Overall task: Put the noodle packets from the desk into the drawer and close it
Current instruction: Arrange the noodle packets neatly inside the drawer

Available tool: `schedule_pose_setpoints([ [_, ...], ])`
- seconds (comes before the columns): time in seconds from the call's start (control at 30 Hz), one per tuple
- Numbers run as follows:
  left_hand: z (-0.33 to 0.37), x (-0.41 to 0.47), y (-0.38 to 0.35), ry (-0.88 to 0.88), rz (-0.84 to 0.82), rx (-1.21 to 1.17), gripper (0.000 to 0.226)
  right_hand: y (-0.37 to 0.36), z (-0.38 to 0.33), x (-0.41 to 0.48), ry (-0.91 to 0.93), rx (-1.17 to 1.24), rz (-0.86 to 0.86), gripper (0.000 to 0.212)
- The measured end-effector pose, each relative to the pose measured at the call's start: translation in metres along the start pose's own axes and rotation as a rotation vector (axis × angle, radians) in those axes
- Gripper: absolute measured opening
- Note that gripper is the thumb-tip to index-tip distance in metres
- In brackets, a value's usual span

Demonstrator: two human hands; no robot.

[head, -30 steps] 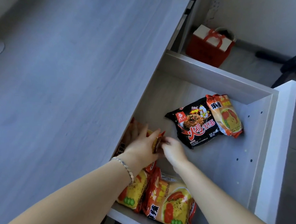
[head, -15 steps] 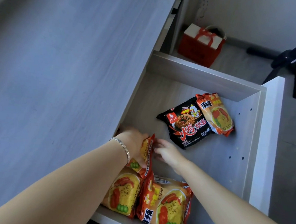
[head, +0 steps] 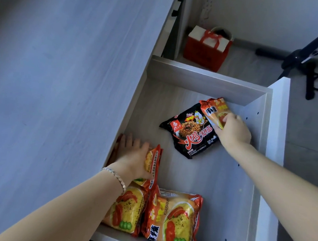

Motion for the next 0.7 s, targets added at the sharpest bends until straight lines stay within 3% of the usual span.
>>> schedule_pose_setpoints([
  [0.1, 0.002, -0.004, 0.003, -0.002, 0.03, -0.25, 0.101, 0.009, -0.003, -0.017, 0.156, 0.057, 0.191, 0.019],
  [0.17, 0.003, -0.005, 0.005, 0.047, 0.041, -0.504, 0.088, 0.016, -0.009, -0.041, 0.326, 0.164, 0.267, 0.016],
  [0.23, 0.001, -0.006, 0.007, 0.072, 0.068, -0.604, 0.077, 0.025, -0.016, -0.074, 0.573, 0.236, 0.31, 0.018],
  [0.33, 0.0, -0.011, 0.008, 0.021, 0.049, -0.57, 0.072, 0.021, -0.018, -0.121, 0.911, 0.258, 0.158, 0.018],
  [0.43, 0.002, -0.013, 0.007, -0.02, 0.006, -0.333, 0.074, -0.002, -0.014, -0.148, 1.1, 0.135, -0.037, 0.013],
  [0.57, 0.005, -0.011, 0.009, -0.003, -0.005, -0.239, 0.074, -0.032, -0.01, -0.156, 1.203, 0.009, -0.099, 0.015],
  [0.67, 0.005, -0.008, 0.008, 0.006, -0.006, -0.239, 0.075, -0.042, -0.015, -0.157, 1.124, -0.066, -0.235, 0.005],
  [0.7, 0.005, -0.007, 0.008, 0.009, -0.007, -0.231, 0.075, -0.044, -0.017, -0.156, 1.075, -0.12, -0.274, 0.017],
])
Point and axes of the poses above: each hand's wrist, its own x-axis towards the middle knuckle, its own y-axis out of the back of the hand, z = x × y, the point moved 3 cm from there along x, towards the middle knuckle, and after that the axes turned 1 degree about -x, right-handed, at the moved point
